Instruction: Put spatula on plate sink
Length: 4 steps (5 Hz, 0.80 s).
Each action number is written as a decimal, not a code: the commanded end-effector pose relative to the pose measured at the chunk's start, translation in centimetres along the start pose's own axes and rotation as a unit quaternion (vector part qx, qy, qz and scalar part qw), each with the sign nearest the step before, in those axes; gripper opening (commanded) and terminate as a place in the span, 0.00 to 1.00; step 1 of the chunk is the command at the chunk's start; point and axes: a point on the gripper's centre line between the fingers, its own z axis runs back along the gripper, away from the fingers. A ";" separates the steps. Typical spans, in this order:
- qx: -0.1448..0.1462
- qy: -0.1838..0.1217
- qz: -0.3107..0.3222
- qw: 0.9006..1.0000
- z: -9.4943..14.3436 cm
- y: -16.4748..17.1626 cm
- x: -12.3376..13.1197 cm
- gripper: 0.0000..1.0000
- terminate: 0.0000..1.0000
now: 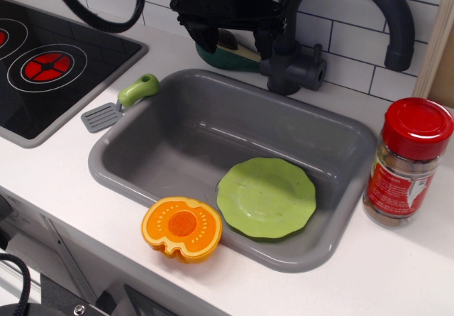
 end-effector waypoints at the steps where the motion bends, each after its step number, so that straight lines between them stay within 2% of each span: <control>1: 0.000 0.000 0.000 1.000 0.0 0.0 0.0 1.00 0.00; 2: -0.032 0.028 -0.047 0.998 1.0 0.6 0.1 1.00 0.00; 3: -0.046 0.046 -0.113 0.991 1.8 2.0 0.2 1.00 0.00; 4: -0.050 0.078 -0.186 0.978 2.1 3.6 0.5 1.00 0.00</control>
